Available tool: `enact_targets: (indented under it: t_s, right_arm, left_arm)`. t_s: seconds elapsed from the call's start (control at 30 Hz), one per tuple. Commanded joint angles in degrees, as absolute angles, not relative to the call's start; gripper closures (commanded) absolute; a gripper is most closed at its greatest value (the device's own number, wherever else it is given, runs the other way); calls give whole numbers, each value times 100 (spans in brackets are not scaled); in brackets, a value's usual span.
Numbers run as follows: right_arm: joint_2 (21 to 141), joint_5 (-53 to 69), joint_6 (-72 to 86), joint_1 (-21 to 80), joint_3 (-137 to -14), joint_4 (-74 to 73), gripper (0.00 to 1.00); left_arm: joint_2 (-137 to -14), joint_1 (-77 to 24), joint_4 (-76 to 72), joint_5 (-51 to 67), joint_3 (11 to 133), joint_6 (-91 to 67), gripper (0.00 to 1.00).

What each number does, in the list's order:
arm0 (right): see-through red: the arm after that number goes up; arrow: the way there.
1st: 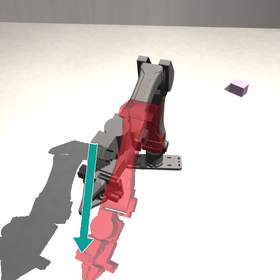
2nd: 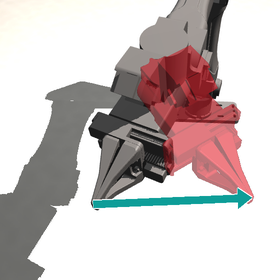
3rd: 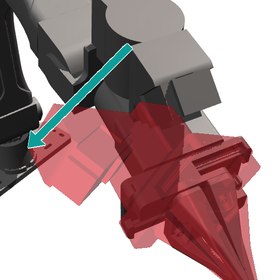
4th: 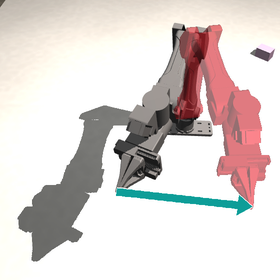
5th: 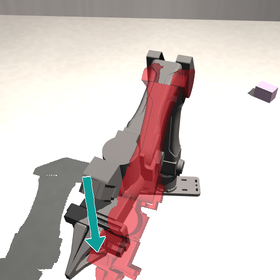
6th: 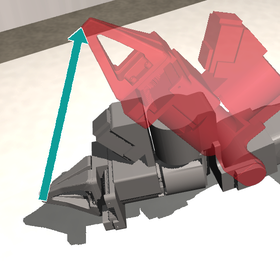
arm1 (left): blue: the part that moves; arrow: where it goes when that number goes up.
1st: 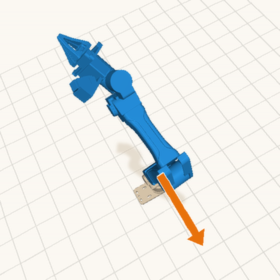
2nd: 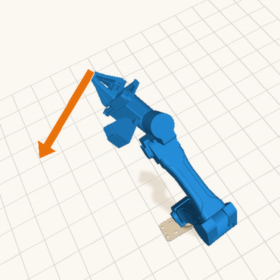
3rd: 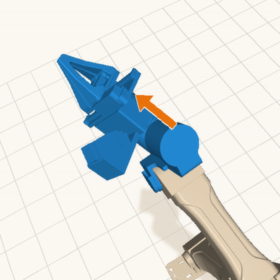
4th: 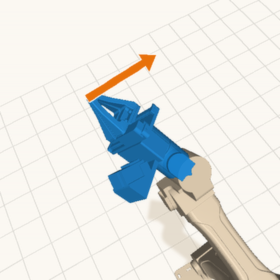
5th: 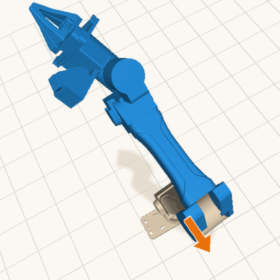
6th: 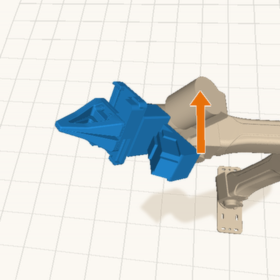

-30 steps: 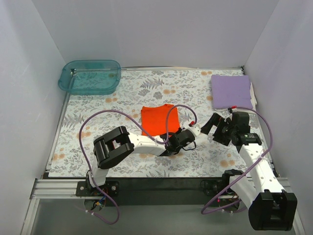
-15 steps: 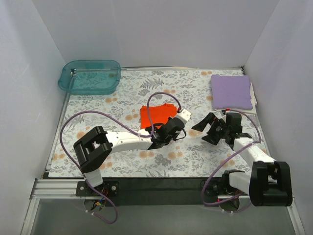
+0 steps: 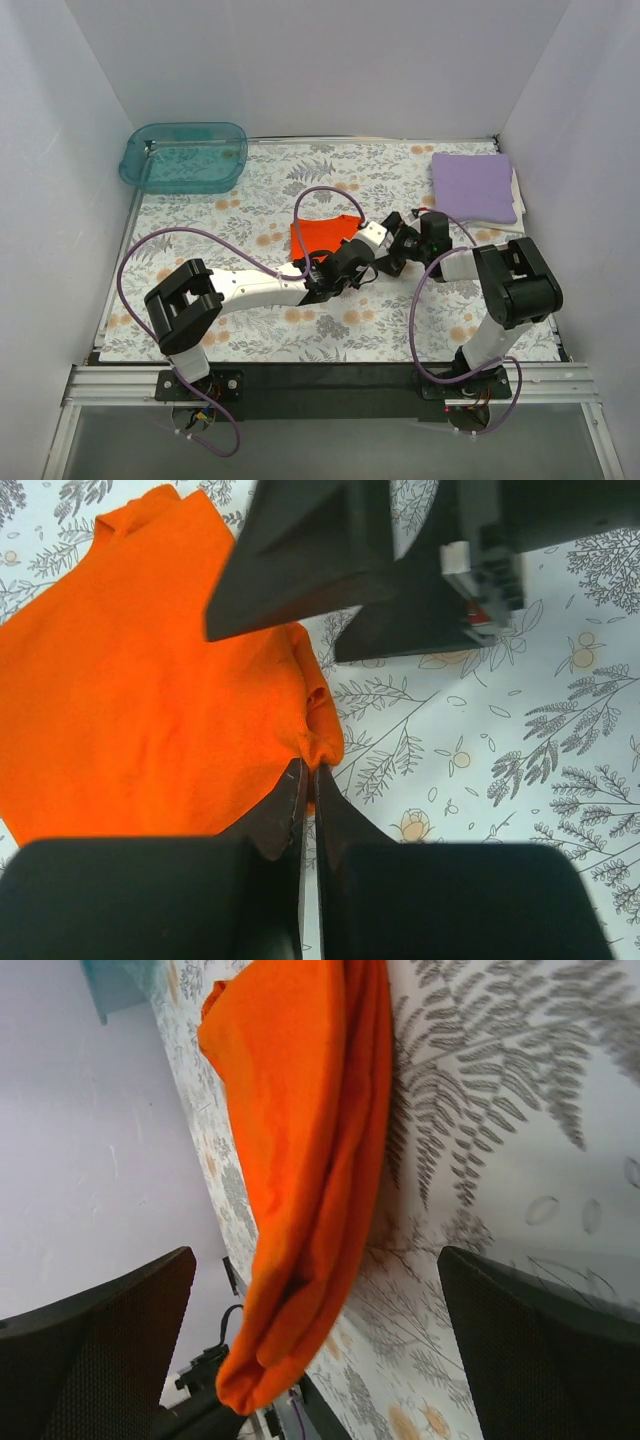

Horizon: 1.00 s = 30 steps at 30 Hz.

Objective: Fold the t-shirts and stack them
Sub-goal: Neatly place the folded tshirt to the corner

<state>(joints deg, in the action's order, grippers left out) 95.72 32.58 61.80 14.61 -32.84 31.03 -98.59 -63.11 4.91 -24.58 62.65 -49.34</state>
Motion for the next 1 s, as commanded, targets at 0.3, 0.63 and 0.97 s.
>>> enact_targets:
  t_s: [0.3, 0.63, 0.97]
  right_arm:
    - [10635, 2874, 6189, 2320, -4060, 3481, 42]
    - [10362, 1987, 3509, 2312, -5377, 820, 99]
    - [10459, -797, 512, 2294, -7179, -1757, 99]
  left_arm:
    - [-9519, -6293, 589, -2435, 6328, -5361, 100]
    - [-8887, -5916, 844, -2092, 5898, -6301, 58]
    - [-7728, -4371, 1968, -1793, 5248, -7504, 8]
